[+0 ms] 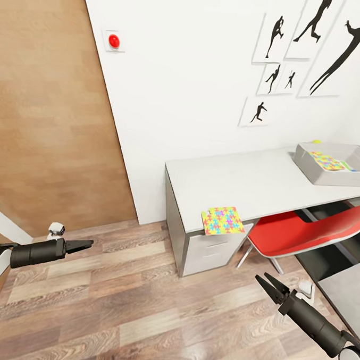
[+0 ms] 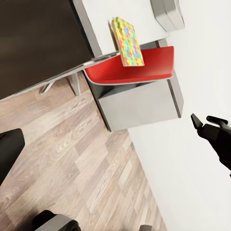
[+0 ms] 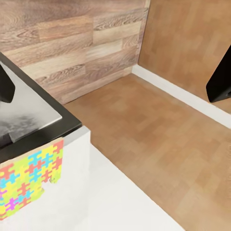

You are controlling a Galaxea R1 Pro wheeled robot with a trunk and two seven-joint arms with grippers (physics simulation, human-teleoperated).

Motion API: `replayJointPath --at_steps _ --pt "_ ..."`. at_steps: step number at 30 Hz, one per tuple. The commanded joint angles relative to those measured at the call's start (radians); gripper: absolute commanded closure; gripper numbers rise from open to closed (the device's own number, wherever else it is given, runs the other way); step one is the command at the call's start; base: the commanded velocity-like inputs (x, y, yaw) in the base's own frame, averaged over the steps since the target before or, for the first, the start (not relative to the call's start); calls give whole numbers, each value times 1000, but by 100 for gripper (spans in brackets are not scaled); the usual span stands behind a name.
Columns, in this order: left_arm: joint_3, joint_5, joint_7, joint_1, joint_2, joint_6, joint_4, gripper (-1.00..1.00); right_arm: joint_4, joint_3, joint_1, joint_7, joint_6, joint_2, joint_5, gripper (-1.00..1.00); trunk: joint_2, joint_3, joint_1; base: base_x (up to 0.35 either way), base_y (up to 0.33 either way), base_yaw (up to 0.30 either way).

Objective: Put all the toys in the child's room - the three board games (two on the bed and one on the table), the two jigsaw puzzles on the table, and the tennis ball on the table - inside the toy box on the table in the child's room.

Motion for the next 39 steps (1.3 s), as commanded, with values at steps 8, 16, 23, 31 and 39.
replayJointPath --at_steps 8,16,23,31,39 --pt "-3 7 0 -1 0 7 -1 -100 0 -1 -1 34 8 8 -8 -100 -2 12 1 39 -34 0" --pt "-6 7 -4 -1 0 7 -4 -100 0 -2 -1 41 8 9 -8 -100 -2 25 1 200 -114 0" --pt "-12 7 -3 -1 -2 6 -7 -100 -6 -2 -1 50 8 9 -8 -100 -2 37 1 31 -45 0" --pt "-13 8 -7 -1 -4 -46 -7 -100 -27 -28 -2 253 8 8 -10 -100 -2 50 1 6 -152 0" --pt "-40 7 1 -1 -10 -54 -6 -100 -27 -138 -3 360 14 7 -12 -100 -2 63 1 10 -72 0"
